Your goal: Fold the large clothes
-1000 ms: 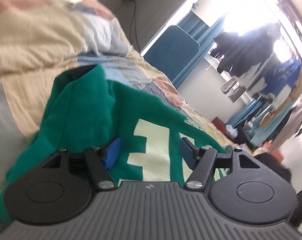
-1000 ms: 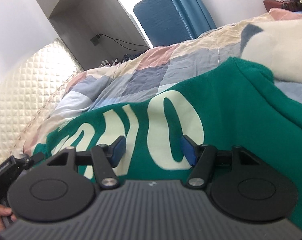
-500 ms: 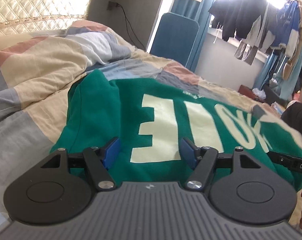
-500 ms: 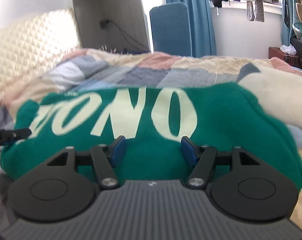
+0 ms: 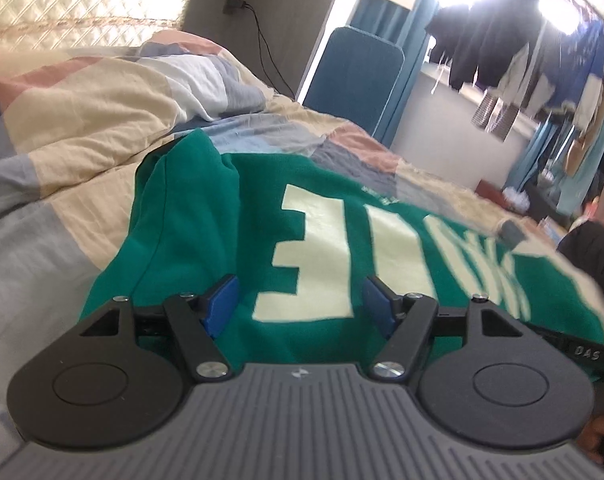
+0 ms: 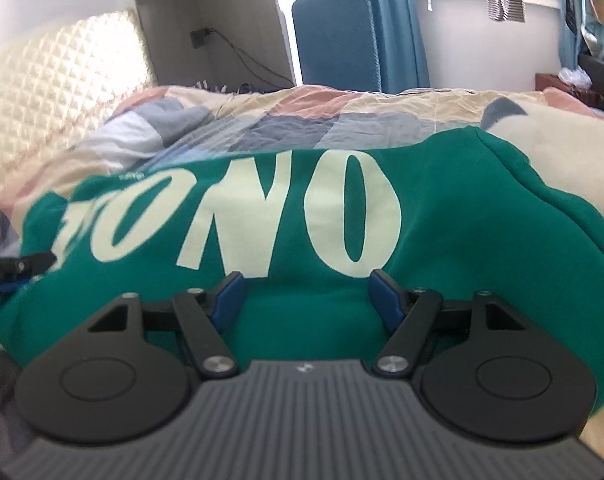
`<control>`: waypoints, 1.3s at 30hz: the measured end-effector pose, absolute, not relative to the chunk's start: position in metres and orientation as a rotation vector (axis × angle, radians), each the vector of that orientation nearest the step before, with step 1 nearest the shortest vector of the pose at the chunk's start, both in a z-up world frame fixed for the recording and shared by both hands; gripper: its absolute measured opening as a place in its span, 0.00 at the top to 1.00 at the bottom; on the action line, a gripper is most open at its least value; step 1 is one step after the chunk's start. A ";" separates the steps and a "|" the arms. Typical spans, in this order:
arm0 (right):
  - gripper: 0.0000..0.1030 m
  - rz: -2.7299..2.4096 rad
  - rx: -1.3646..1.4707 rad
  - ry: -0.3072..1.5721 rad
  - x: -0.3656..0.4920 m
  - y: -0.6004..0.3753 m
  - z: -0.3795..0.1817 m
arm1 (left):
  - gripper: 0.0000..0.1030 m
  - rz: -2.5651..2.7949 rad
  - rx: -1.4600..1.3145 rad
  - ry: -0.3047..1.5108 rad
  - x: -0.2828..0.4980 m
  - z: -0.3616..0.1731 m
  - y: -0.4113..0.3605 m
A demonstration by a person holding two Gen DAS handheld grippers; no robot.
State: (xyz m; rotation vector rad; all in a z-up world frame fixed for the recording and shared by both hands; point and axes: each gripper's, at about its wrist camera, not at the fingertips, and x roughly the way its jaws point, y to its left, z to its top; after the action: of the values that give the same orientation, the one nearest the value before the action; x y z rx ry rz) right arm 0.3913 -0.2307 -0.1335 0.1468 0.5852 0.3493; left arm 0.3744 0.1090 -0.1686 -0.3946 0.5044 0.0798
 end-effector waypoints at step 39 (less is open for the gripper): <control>0.00 0.114 1.182 0.693 0.404 -0.324 -0.207 | 0.08 0.116 -1.271 0.587 0.326 -0.235 0.172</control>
State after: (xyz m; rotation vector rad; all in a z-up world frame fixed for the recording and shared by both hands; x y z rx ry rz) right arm 0.4039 -0.3238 -0.2067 1.1822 0.6930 0.1135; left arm 0.3261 0.1722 -0.2355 -1.2712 0.5875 0.1162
